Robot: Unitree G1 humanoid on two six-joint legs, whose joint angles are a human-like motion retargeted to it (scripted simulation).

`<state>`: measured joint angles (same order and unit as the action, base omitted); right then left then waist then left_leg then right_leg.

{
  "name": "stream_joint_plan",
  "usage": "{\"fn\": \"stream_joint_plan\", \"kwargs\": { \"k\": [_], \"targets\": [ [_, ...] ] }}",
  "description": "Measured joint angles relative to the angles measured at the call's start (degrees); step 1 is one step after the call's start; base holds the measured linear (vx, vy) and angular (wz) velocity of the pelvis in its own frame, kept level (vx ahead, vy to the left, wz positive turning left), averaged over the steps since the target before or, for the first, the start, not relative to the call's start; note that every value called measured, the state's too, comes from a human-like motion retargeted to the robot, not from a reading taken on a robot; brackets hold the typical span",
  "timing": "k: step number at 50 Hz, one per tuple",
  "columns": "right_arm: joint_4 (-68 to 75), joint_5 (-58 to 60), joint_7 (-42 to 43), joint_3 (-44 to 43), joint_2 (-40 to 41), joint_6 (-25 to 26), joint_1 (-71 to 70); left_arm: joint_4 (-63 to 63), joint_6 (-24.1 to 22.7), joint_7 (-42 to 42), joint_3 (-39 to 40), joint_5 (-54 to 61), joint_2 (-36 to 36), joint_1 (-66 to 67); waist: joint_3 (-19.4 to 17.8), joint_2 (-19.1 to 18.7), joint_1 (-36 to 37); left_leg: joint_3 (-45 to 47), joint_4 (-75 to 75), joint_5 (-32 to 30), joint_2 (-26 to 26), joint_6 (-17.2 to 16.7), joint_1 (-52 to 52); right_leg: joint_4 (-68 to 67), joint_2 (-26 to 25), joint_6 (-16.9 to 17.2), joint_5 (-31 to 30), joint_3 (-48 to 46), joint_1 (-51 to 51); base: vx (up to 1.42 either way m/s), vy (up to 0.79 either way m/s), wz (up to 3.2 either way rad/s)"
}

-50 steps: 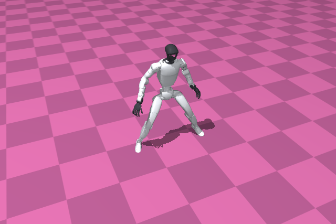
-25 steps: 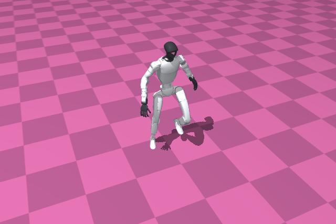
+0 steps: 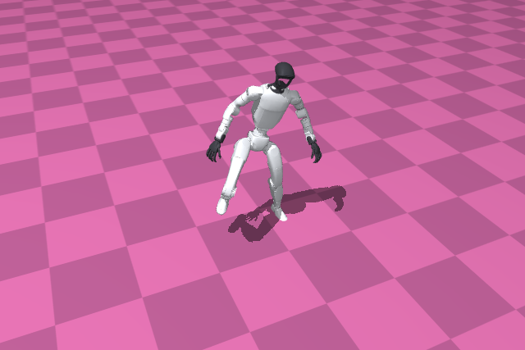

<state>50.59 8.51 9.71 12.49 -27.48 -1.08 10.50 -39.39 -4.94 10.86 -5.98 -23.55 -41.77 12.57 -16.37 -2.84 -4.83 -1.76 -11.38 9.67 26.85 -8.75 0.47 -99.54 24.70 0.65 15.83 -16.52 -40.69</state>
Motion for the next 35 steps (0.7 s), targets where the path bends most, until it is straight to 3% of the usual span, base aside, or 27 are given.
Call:
{"fn": "stream_joint_plan", "kwargs": {
  "k": [3,7,10,14,18,20,22,25,28,30,35],
  "targets": [
    [-0.2,-0.1,0.2,0.5,-0.2,0.0,-1.2,0.0,-0.2,-0.2,1.2,0.7,-0.7,2.2,0.9,-0.9,-1.0,0.1,0.7,-0.9,3.0,-1.1,-0.5,-3.4,2.0,-3.5,3.3,2.3,-3.0,0.02,-0.26,-0.18],
    [-0.9,-0.5,-0.4,2.2,-1.0,0.0,-3.5,-3.2,-0.3,-2.1,0.8,0.1,-0.2,3.2,1.3,-1.4,-2.1,0.2,1.8,-1.7,6.0,-1.8,-0.6,2.2,-0.4,-4.2,-0.5,6.4,-3.3,0.02,-0.32,-0.11],
    [-1.1,-1.1,-1.1,2.7,-1.5,0.4,-3.8,-5.7,-0.7,-4.0,-0.6,-0.1,0.8,3.3,2.0,-1.1,-2.6,-0.7,2.4,-1.9,6.6,-2.5,-0.7,14.4,-2.7,-1.7,-6.9,9.6,1.7,0.07,-0.36,0.26],
    [-0.6,-1.9,-1.7,2.4,-1.9,1.3,-2.9,-6.2,-1.6,-3.5,-2.7,1.4,1.6,2.9,2.3,1.3,-1.8,-2.9,0.9,-0.8,4.2,-3.0,-0.7,39.0,-1.1,1.2,-12.5,10.8,15.5,0.11,-0.43,0.53],
    [-0.1,-1.5,-2.5,3.1,-2.3,2.2,-2.3,-4.6,-2.7,-0.1,-2.5,3.8,2.2,4.5,3.0,5.5,0.9,-4.2,-2.5,0.7,0.2,-2.4,-1.6,67.1,-2.4,7.0,-20.9,16.9,29.5,0.1,-0.61,0.23],
    [-0.5,-0.9,-2.6,4.2,-3.0,2.3,-2.7,-4.3,-3.0,1.1,-1.1,5.7,2.9,5.9,3.6,7.0,3.1,-3.3,-4.2,0.7,-0.6,-2.1,-2.2,74.5,-1.6,6.7,-19.4,16.7,33.0,0.05,-0.73,-0.49],
    [-1.3,0.1,-2.0,5.4,-3.9,2.2,-4.2,-5.0,-2.8,1.1,1.5,8.8,4.4,7.5,4.0,7.2,5.7,-1.7,-5.6,-1.1,0.8,-2.5,-2.5,75.9,-0.8,5.1,-11.5,12.0,34.3,0.03,-0.77,-0.9],
    [-3.1,2.1,-0.4,7.4,-5.1,2.2,-6.9,-8.4,-1.8,-0.2,7.1,12.8,8.9,9.9,3.3,6.3,8.9,-1.3,-8.1,-8.7,3.3,-5.7,-2.6,74.7,-2.4,5.6,-3.3,12.1,34.0,0.03,-0.76,-1.01],
    [-4.9,3.2,1.2,8.1,-7.3,2.5,-9.4,-13.5,-0.3,-1.8,10.5,14.5,14.3,10.1,1.2,11.5,10.2,-0.7,-17.1,-16.5,-7.5,-6.3,-6.5,72.7,5.4,9.0,-2.7,17.9,31.8,0.02,-0.52,-0.54],
    [-6.0,2.2,2.0,8.6,-8.3,2.8,-10.9,-16.2,0.3,-2.5,11.0,14.5,16.4,10.2,0.4,14.0,10.2,2.4,-29.2,-14.5,-11.2,-6.3,-12.7,73.4,8.5,9.8,-2.8,18.8,31.8,0.01,-0.54,-0.24],
    [-6.6,-2.1,1.4,9.4,-9.8,3.9,-12.5,-17.2,0.1,-3.4,8.3,13.7,17.5,13.3,0.7,11.8,12.0,15.0,-69.0,-0.3,-1.2,-3.4,-28.4,78.9,4.0,7.2,-5.4,17.8,34.5,0.05,-0.48,-0.4]
  ]
}}
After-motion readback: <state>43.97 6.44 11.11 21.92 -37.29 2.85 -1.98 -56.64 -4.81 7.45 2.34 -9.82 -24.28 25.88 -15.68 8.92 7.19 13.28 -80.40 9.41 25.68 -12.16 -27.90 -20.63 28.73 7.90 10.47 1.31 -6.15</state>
